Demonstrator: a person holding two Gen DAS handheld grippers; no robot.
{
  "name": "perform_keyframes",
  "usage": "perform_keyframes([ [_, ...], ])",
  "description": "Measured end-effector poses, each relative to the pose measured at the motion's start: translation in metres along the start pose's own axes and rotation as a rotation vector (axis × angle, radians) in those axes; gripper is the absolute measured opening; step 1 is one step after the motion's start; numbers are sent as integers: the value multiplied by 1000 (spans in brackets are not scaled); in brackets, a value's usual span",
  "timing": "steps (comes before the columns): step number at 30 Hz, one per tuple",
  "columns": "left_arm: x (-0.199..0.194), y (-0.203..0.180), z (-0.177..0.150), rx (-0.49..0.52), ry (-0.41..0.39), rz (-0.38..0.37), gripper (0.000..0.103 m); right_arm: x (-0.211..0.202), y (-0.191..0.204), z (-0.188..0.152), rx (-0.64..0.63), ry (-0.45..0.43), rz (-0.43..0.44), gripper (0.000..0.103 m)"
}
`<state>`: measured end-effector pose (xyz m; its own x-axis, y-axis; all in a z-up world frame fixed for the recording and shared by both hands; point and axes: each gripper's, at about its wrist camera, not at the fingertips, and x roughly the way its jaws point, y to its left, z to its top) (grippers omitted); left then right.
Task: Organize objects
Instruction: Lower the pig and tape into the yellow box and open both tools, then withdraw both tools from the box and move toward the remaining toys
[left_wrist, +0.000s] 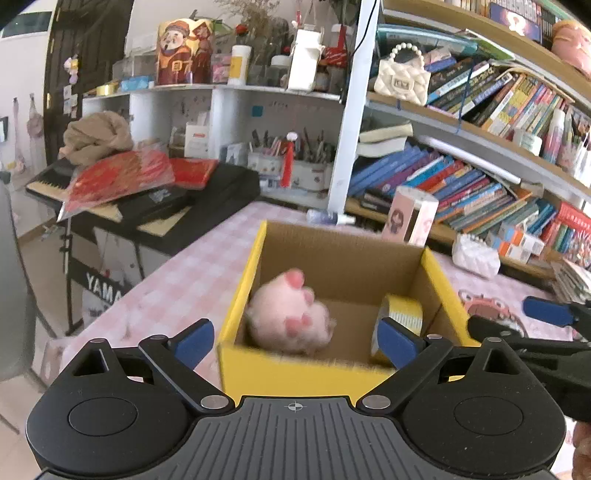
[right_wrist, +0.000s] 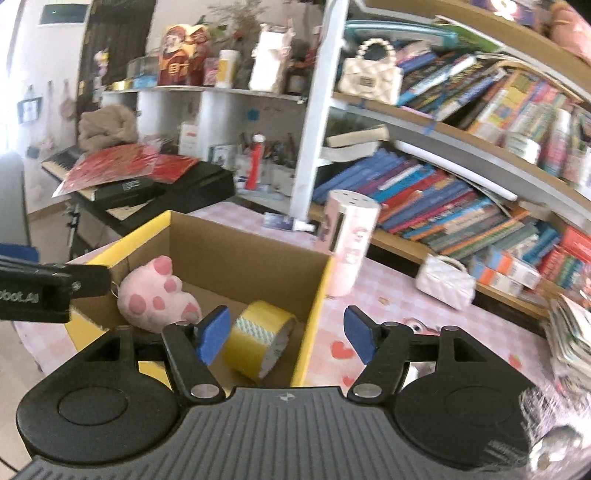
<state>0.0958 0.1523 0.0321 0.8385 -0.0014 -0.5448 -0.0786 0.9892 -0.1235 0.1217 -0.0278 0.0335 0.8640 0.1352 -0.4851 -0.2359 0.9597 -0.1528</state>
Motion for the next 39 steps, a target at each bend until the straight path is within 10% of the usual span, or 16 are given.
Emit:
perform_keyframes([
  [20,-61,17,-75,46,75,67,97,-63,33,-85,114,166,-99,75],
  [39,-77,-8,-110,145,150,-32,97,-106,27,-124,149,207,-178,82],
])
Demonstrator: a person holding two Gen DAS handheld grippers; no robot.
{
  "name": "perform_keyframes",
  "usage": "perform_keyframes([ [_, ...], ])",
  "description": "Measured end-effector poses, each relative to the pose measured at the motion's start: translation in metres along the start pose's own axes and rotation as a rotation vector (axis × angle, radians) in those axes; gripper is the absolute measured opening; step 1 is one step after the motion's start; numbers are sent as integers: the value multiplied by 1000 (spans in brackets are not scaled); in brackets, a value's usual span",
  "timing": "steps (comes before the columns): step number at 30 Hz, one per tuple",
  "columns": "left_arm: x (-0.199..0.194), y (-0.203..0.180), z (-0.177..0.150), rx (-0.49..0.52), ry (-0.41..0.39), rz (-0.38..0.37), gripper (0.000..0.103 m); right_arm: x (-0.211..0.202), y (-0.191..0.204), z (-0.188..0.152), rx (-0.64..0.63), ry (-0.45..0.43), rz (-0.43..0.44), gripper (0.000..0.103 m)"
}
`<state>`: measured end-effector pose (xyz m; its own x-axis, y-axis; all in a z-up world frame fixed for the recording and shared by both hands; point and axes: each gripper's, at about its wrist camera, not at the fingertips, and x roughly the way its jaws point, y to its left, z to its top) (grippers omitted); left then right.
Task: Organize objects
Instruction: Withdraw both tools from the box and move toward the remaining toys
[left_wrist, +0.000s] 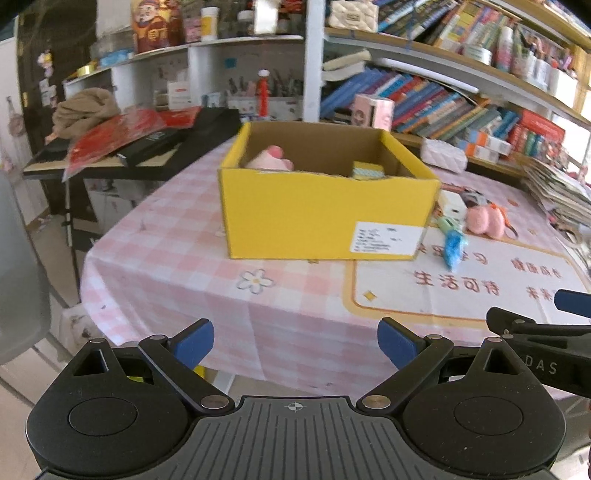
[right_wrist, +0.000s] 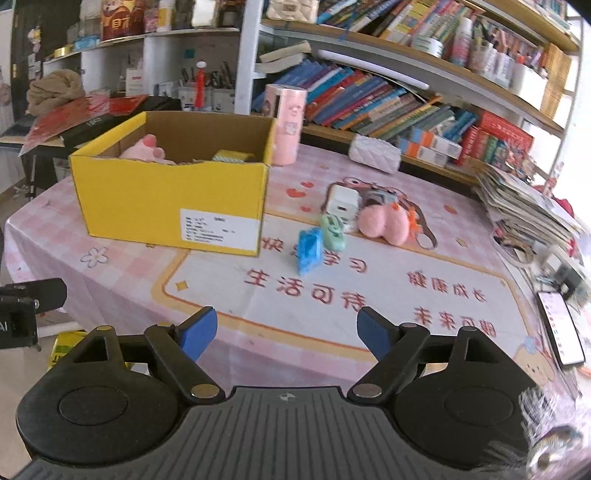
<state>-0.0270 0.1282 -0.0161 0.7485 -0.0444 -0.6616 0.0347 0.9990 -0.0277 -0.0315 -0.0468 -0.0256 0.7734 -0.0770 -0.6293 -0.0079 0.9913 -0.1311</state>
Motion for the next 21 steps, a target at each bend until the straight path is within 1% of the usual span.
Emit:
perform_keyframes([
  [11,5,-24,-2,37,26,-66,97,-9,-27,-17,64,38,-86,83],
  [16,9,-42,-1,84,32,-113,97,-11,-41,-23,94,53,-129,83],
  [21,14,-58,0,110,41,-149,97,-13,-55,-28,120,66,-167,84],
])
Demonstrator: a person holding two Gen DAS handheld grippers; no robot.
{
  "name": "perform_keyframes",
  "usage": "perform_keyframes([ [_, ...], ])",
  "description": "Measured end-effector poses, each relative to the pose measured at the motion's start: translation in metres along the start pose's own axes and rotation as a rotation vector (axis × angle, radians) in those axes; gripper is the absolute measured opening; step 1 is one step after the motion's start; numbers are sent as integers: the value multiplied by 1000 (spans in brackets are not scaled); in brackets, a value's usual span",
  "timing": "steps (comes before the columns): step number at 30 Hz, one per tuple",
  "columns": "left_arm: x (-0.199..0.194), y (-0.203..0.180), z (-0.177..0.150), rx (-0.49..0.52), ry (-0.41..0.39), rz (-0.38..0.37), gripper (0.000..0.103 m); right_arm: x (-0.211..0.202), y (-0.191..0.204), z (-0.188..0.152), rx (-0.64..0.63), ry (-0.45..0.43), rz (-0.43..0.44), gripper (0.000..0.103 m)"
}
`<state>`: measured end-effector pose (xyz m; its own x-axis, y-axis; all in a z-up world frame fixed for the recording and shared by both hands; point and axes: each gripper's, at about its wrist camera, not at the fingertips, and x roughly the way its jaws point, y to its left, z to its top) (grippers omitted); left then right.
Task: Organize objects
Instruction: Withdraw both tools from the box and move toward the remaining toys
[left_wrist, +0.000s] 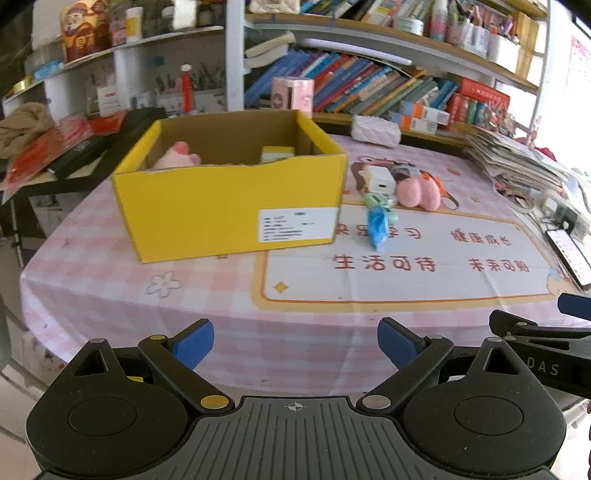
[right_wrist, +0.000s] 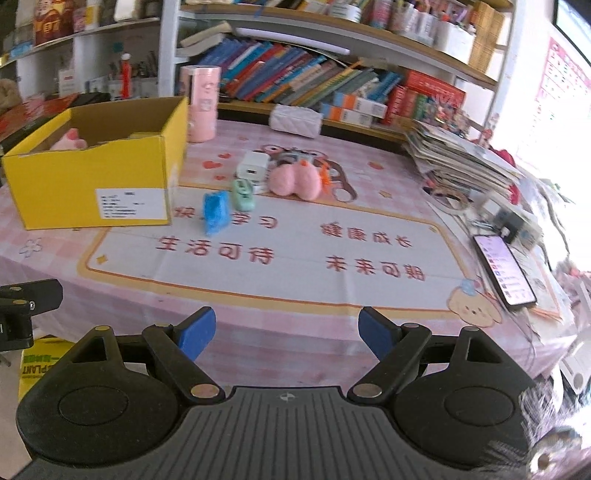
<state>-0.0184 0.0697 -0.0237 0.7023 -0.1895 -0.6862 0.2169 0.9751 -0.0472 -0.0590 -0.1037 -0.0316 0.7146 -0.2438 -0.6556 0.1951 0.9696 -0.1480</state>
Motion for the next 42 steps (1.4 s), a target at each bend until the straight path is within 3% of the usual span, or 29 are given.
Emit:
perform_keyframes([
  [13,25,-38,22,43,5,-66,97,19,-38,8,45,25,-49,84],
  [30,68,-71,57,57,18,-44,95,69,-66,49,7,32,-12,83],
  [42,100,-97,75,62,37,-8,74,104,-87,79,-5,15,40,82],
])
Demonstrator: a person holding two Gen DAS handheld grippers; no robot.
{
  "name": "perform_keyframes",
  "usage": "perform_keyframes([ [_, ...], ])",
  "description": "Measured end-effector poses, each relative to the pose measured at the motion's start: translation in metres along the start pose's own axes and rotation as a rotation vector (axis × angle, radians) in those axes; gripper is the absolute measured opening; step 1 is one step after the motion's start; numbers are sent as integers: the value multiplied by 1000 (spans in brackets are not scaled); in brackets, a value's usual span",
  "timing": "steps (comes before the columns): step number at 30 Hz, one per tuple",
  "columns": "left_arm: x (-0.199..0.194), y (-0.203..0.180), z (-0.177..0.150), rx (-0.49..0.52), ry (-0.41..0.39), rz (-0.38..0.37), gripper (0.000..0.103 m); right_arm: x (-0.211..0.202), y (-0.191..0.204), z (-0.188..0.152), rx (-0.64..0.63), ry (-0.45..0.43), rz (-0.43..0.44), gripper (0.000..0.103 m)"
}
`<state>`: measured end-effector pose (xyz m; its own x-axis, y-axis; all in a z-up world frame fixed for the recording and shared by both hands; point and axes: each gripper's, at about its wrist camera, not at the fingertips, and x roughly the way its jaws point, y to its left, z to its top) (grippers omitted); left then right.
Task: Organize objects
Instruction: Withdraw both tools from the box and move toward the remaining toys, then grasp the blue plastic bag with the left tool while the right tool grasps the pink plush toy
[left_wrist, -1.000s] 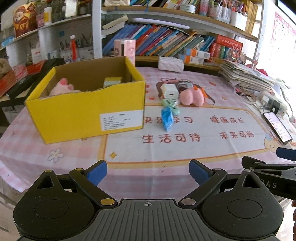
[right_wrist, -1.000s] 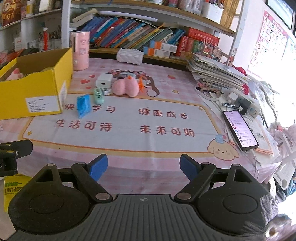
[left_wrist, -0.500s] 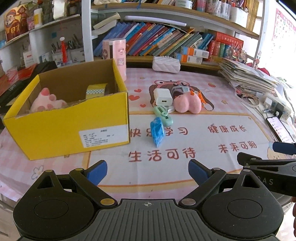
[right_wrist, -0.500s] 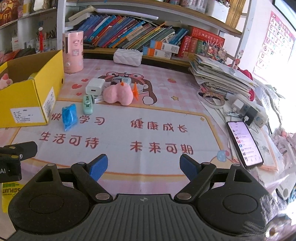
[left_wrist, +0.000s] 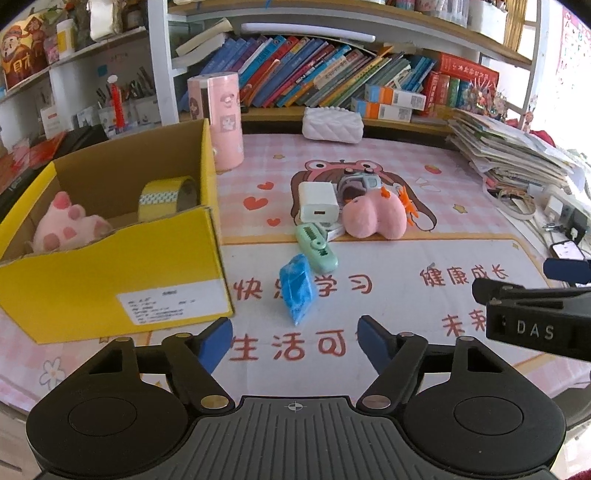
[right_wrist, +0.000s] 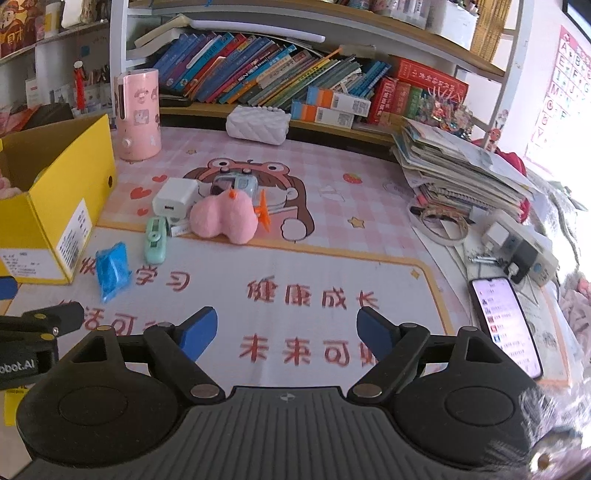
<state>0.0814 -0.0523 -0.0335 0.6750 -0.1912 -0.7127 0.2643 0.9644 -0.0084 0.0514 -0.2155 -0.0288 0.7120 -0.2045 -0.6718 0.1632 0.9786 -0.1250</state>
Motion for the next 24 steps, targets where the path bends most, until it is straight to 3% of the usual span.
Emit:
perform_keyframes([
  [24,44,-28,21,-38,33,124,59,49,-27,39,-49,-58,145,82],
])
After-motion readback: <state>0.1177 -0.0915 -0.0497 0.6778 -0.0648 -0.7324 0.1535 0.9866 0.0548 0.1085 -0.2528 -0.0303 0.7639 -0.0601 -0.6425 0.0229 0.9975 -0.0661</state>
